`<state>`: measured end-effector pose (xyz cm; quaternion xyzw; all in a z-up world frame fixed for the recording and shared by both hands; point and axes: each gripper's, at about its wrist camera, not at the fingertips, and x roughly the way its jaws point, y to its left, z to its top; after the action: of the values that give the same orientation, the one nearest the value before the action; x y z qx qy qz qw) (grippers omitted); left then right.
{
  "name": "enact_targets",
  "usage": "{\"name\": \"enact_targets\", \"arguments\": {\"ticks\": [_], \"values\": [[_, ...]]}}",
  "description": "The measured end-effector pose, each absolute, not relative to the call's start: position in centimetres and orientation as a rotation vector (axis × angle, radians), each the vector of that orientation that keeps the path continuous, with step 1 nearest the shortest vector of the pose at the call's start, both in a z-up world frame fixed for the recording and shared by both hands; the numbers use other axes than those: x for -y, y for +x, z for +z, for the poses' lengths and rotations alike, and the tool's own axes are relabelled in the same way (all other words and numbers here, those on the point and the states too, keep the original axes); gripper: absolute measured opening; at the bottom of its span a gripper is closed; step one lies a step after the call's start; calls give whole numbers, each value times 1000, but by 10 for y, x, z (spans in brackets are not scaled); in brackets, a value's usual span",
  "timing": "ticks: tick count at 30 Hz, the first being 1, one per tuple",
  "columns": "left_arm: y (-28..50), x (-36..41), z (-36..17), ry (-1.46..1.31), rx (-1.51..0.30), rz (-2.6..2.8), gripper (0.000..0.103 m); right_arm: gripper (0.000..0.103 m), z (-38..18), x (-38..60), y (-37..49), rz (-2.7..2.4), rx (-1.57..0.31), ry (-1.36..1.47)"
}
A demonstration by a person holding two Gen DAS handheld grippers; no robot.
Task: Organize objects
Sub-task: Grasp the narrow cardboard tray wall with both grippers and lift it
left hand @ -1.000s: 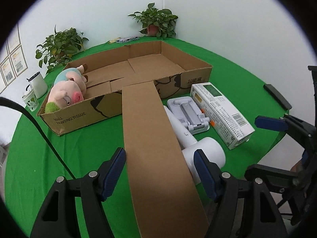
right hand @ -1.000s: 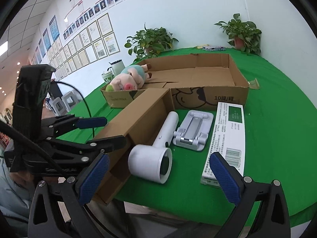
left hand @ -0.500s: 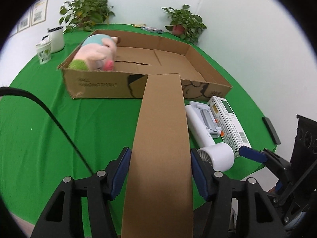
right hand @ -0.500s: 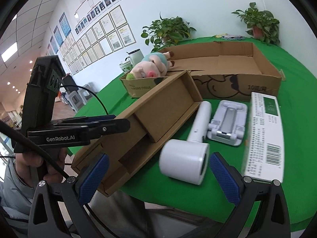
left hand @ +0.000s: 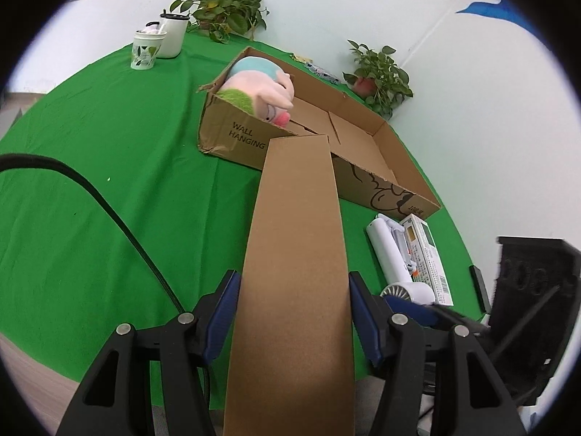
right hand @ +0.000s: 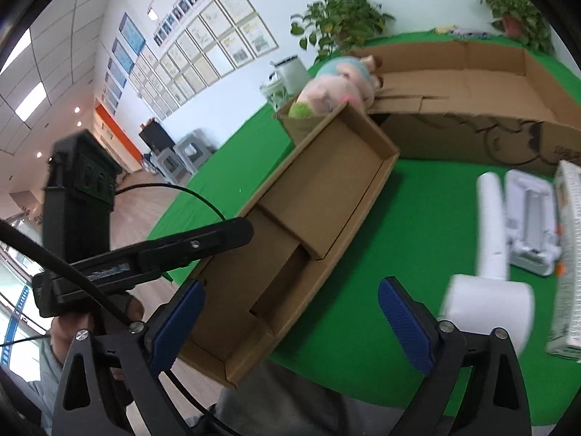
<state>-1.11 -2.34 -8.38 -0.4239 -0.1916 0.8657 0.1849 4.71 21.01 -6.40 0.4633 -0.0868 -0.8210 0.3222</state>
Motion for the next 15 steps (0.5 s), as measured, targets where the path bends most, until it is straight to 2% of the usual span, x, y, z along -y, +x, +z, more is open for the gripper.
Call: {"name": "enact_targets", "arguments": {"ticks": [1,3,4,5,6,8,10,15], "values": [[-10,26,-84,-1193,546,2437,58,80,-71,-202,43,-2136,231,1257],[-10,29,-84,-1192,547,2438,58,58,-85,-187,33,-2083,252,1337],[-8,30,-84,-1189,534,2451,58,58,-89,-183,30,-2058,283,1356],[-7,31,-84,-1198,525,2466,58,53,-91,-182,27,-2038,322,1353],[-7,34,-85,-1202,528,2463,58,36,-90,-181,26,-2034,328,1354],[-7,37,-84,-1201,524,2459,58,15,-91,-176,23,-2091,245,1391],[-6,36,-83,-1201,492,2465,58,14,-90,-174,21,-2086,265,1392],[-7,30,-73,-1166,435,2463,55,13,-71,-169,25,-2191,147,1365]]}}
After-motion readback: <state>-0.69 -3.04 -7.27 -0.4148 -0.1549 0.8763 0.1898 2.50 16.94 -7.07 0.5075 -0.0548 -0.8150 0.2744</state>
